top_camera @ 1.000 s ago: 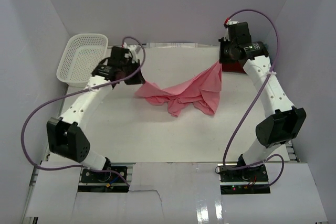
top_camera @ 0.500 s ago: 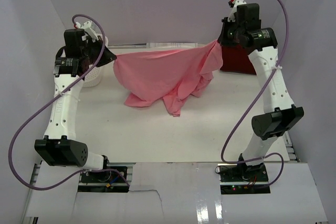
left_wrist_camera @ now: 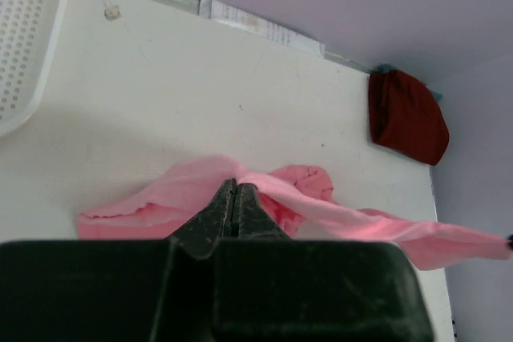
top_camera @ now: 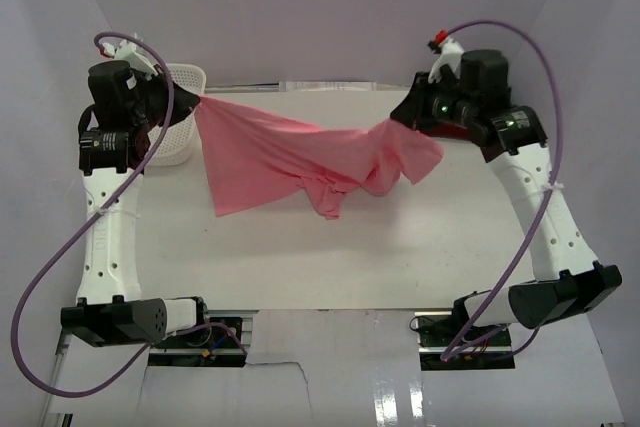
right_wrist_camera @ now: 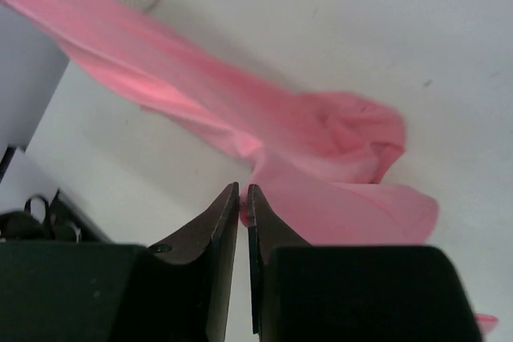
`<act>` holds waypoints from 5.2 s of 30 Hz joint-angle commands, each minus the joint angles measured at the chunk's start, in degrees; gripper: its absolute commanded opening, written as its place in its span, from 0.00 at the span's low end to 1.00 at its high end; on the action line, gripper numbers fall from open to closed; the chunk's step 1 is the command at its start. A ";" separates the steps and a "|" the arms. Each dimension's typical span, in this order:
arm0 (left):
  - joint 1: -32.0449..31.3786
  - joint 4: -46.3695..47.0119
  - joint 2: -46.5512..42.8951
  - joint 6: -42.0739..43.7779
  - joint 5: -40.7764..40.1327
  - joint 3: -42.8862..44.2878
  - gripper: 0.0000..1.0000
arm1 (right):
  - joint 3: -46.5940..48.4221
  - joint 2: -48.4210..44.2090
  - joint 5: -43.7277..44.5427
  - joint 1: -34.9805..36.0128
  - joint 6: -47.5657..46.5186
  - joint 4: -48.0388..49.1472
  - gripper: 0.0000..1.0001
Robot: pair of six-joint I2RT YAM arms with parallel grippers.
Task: Fold and stack the t-shirts
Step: Flatten out the tshirt
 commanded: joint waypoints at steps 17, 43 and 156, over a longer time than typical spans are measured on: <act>0.14 4.68 -3.51 3.02 -1.93 -19.15 0.00 | -18.44 18.07 -9.55 23.33 4.56 14.67 0.71; 0.14 6.44 -3.07 3.63 -1.05 -22.76 0.00 | -42.80 6.89 14.55 18.41 3.77 12.91 0.51; -0.04 24.66 23.53 -11.48 6.51 19.99 0.00 | 45.15 25.86 -26.45 -18.84 22.23 30.62 0.08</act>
